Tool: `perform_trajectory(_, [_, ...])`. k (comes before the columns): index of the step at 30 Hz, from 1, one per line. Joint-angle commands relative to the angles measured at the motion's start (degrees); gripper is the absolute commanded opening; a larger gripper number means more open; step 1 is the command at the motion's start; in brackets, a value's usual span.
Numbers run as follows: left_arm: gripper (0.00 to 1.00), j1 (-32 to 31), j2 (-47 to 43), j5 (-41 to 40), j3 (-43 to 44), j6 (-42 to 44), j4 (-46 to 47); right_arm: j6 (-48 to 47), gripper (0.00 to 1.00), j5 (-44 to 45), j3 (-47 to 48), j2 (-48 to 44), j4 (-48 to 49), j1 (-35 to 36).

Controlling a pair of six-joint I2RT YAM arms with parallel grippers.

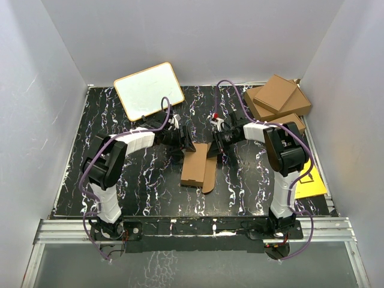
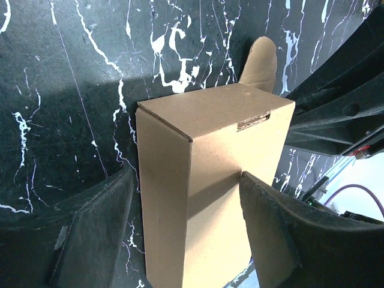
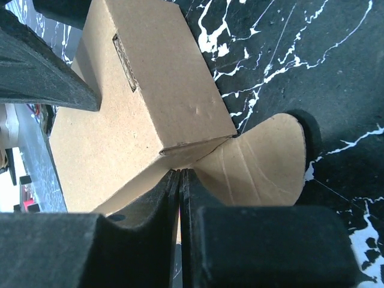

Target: Fold the paper box

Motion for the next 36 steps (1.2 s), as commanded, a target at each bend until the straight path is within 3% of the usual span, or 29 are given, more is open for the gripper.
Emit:
perform_trajectory(1, [0.69, 0.0, -0.1, -0.5, 2.3, 1.4, -1.6, -0.6, 0.11, -1.7, 2.1, 0.4, 1.9, 0.3])
perform_trajectory(11, [0.72, 1.0, -12.0, -9.9, -0.1, 3.6, -2.9, -11.9, 0.16, -1.3, -2.9, -9.8, -2.8, -2.0])
perform_trajectory(19, [0.73, 1.1, -31.1, -15.4, -14.7, 2.0, 6.7, -24.9, 0.24, -10.0, -8.7, -20.3, -6.5, -2.0])
perform_trajectory(21, [0.80, 1.4, -36.7, -16.4, -19.5, 1.4, 10.9, -30.6, 0.28, -13.0, -9.9, -22.5, -9.0, -1.9])
perform_trajectory(24, [0.97, 1.8, -44.5, -16.4, -27.1, -1.0, 16.1, -40.2, 0.41, -16.8, -13.1, -27.0, -11.4, -1.6])
perform_trajectory(31, [0.97, 2.2, -55.4, -10.4, -37.7, -9.2, 22.4, -73.5, 0.73, -19.7, -23.5, -36.7, -18.9, 0.5])
perform_trajectory(34, [0.96, 2.1, -56.6, -8.9, -40.8, -12.4, 22.9, -82.0, 0.80, -17.9, -27.6, -39.5, -18.6, 1.8])
perform_trajectory(36, [0.94, 1.9, -56.3, -7.7, -42.7, -14.6, 24.0, -82.6, 0.80, -15.3, -30.0, -41.3, -15.1, 3.3])
